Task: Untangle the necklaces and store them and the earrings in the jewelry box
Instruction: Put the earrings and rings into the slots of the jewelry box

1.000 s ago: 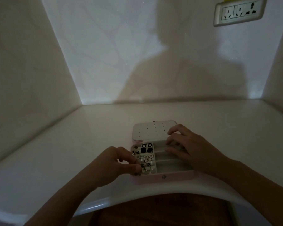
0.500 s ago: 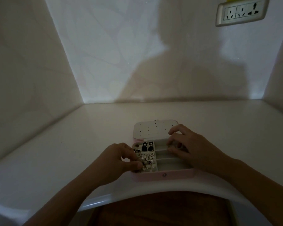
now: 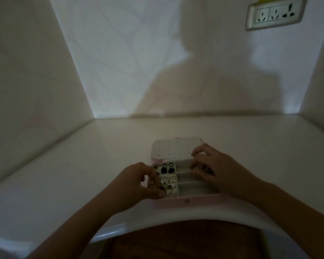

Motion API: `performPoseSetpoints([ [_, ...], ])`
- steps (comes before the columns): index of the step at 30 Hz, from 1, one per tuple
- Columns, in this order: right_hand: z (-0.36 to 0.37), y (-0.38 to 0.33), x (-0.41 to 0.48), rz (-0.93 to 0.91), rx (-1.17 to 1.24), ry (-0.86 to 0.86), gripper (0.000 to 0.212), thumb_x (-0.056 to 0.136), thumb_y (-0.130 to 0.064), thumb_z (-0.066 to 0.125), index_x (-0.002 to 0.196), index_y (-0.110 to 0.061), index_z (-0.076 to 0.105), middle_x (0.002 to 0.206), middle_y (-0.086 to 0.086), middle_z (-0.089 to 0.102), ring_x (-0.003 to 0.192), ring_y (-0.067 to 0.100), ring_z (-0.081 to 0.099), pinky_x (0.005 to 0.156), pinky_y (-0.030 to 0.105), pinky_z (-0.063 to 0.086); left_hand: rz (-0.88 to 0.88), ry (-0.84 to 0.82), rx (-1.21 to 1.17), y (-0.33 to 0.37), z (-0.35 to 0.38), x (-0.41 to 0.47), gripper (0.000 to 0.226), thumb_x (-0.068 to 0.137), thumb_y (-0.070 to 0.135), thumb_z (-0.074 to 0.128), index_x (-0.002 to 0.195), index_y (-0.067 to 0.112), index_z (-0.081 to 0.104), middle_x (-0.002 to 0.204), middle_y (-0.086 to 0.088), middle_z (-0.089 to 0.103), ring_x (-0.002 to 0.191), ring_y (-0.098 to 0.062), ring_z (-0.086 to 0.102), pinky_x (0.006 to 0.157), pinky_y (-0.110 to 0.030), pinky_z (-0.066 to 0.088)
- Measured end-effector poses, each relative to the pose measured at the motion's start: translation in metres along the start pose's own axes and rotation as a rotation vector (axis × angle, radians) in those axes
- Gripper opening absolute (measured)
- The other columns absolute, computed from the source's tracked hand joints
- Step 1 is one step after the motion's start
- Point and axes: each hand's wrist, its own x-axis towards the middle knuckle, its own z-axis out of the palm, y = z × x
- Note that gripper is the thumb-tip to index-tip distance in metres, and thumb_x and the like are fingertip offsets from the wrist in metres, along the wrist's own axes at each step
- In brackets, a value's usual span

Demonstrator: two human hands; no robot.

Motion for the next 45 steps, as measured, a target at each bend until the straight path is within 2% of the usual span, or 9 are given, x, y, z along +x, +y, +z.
performPoseSetpoints([
  [9,0.001,0.001,0.000,-0.011,0.004,0.009,0.021,0.091,-0.035,0.055,0.102,-0.019,0.063,0.119,-0.011,0.045,0.080,0.007,0.057,0.074,0.016,0.045,0.003,-0.010,-0.086,-0.007,0.002,0.002,0.024,0.069,0.023,0.079,0.065,0.025,0.055,0.081,0.009,0.058,0.075,-0.004,0.052,0.066,-0.019,0.045],
  [14,0.002,0.002,0.002,-0.022,0.016,0.029,0.020,0.091,-0.033,0.056,0.101,-0.017,0.064,0.119,-0.010,0.046,0.080,0.005,0.057,0.072,0.011,0.043,0.047,0.000,-0.025,-0.011,0.003,0.003,0.021,0.071,0.028,0.078,0.070,0.021,0.058,0.087,0.009,0.056,0.077,-0.002,0.050,0.063,-0.013,0.037],
  [18,0.002,0.003,0.001,-0.063,0.017,0.067,0.030,0.089,-0.045,0.048,0.097,-0.021,0.063,0.117,-0.011,0.047,0.082,0.002,0.055,0.072,0.009,0.042,0.067,-0.065,-0.073,-0.011,-0.003,0.003,0.019,0.072,0.026,0.077,0.069,0.024,0.058,0.085,0.009,0.059,0.067,0.006,0.052,0.059,-0.012,0.040],
  [24,0.000,0.011,0.006,0.051,0.010,0.241,0.029,0.090,-0.041,0.045,0.095,-0.019,0.063,0.106,-0.012,0.047,0.091,0.002,0.050,0.075,0.007,0.036,-0.069,0.059,-0.112,-0.010,-0.025,0.020,0.018,0.086,0.039,0.057,0.084,0.021,0.061,0.082,0.007,0.063,0.071,-0.004,0.058,0.061,-0.015,0.044],
  [28,-0.001,0.025,0.007,0.263,0.005,0.303,0.018,0.094,-0.028,0.051,0.103,-0.015,0.060,0.104,-0.008,0.046,0.085,0.007,0.051,0.069,0.012,0.035,-0.301,-0.047,-0.446,-0.022,-0.032,0.058,0.044,0.089,0.041,0.055,0.113,0.004,0.059,0.102,-0.009,0.068,0.093,-0.021,0.066,0.081,-0.030,0.055],
  [31,0.000,0.027,0.007,0.379,0.004,0.195,0.027,0.095,-0.033,0.048,0.115,-0.016,0.056,0.114,-0.003,0.051,0.084,0.009,0.054,0.074,0.021,0.040,-0.391,-0.154,-0.523,-0.025,-0.028,0.082,0.048,0.088,0.037,0.058,0.114,-0.004,0.056,0.097,-0.016,0.070,0.088,-0.024,0.069,0.076,-0.028,0.058],
  [36,0.004,0.021,0.006,0.423,0.072,0.092,0.037,0.096,-0.038,0.046,0.128,-0.020,0.047,0.119,-0.003,0.055,0.082,0.002,0.054,0.072,0.013,0.041,-0.427,-0.168,-0.533,-0.022,-0.020,0.103,0.025,0.085,0.021,0.066,0.093,-0.002,0.062,0.077,-0.011,0.069,0.067,-0.020,0.066,0.063,-0.027,0.057],
  [40,0.001,0.027,0.006,0.511,0.218,0.164,0.056,0.091,-0.042,0.053,0.139,-0.022,0.035,0.115,-0.002,0.060,0.079,-0.001,0.058,0.066,0.013,0.044,-0.335,-0.157,-0.568,-0.018,-0.015,0.106,0.021,0.089,0.019,0.061,0.097,-0.001,0.062,0.089,-0.012,0.070,0.078,-0.021,0.067,0.072,-0.028,0.057],
  [45,-0.010,0.025,0.007,0.503,0.348,0.254,0.094,0.071,-0.064,0.054,0.149,-0.028,0.015,0.140,-0.004,0.046,0.095,0.006,0.054,0.069,0.011,0.040,-0.161,-0.028,-0.586,-0.025,-0.019,0.093,0.023,0.084,0.009,0.066,0.105,0.006,0.056,0.097,-0.005,0.065,0.087,-0.016,0.064,0.072,-0.021,0.055],
])
